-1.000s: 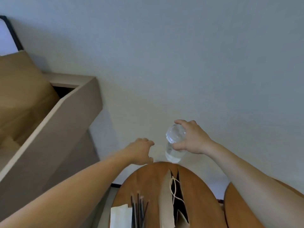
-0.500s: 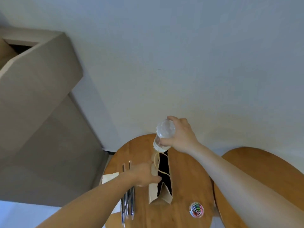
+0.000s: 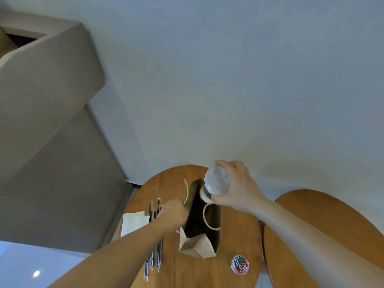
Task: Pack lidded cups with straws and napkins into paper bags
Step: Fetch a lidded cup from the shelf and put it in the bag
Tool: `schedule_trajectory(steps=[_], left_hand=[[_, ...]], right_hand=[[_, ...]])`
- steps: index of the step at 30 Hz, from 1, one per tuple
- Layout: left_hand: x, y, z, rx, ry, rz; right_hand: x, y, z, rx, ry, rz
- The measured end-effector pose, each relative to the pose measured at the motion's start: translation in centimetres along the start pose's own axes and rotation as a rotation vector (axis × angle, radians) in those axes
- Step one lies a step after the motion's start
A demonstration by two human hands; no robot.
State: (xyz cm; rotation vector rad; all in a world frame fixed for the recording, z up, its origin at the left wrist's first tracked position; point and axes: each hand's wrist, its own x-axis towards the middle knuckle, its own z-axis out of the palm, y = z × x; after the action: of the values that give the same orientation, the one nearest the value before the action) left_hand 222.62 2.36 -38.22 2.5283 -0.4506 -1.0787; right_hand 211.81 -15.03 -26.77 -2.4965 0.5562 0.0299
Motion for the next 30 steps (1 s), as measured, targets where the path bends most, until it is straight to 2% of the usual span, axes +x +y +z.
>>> schedule_trajectory(steps=[5, 11, 15, 18, 22, 24, 28, 30], left_hand=[[-0.2, 0.6, -0.3, 0.035, -0.041, -0.051], [-0.7, 0.7, -0.2, -0.007, -0.074, 0.052], [-0.8, 0.5, -0.6, -0.014, -0.084, 0.076], [-0.9, 0.1, -0.7, -0.055, -0.072, 0.075], [-0.8, -0.7, -0.1, -0.077, -0.048, 0.078], [-0.9, -1.0, 0.1, -0.089, -0.047, 0.078], [-1.0, -1.4, 0.3, -0.123, -0.039, 0.082], [-1.1, -1.6, 0.3, -0.116, -0.027, 0.082]], right_hand=[[-1.1, 0.3, -0.1, -0.3, -0.143, -0.228], [-0.7, -0.6, 1.0, -0.598, -0.261, -0.552], [-0.9, 0.1, 1.9, -0.69, -0.38, -0.642], [-1.3, 1.4, 3.7, -0.618, -0.446, -0.518], [-0.8, 1.6, 6.8, -0.429, -0.451, -0.08], [-0.3, 1.2, 8.7, -0.463, -0.424, 0.049], [1.1, 0.4, 13.2, -0.875, -0.366, -0.064], [1.8, 1.1, 14.9, -0.901, -0.372, -0.058]])
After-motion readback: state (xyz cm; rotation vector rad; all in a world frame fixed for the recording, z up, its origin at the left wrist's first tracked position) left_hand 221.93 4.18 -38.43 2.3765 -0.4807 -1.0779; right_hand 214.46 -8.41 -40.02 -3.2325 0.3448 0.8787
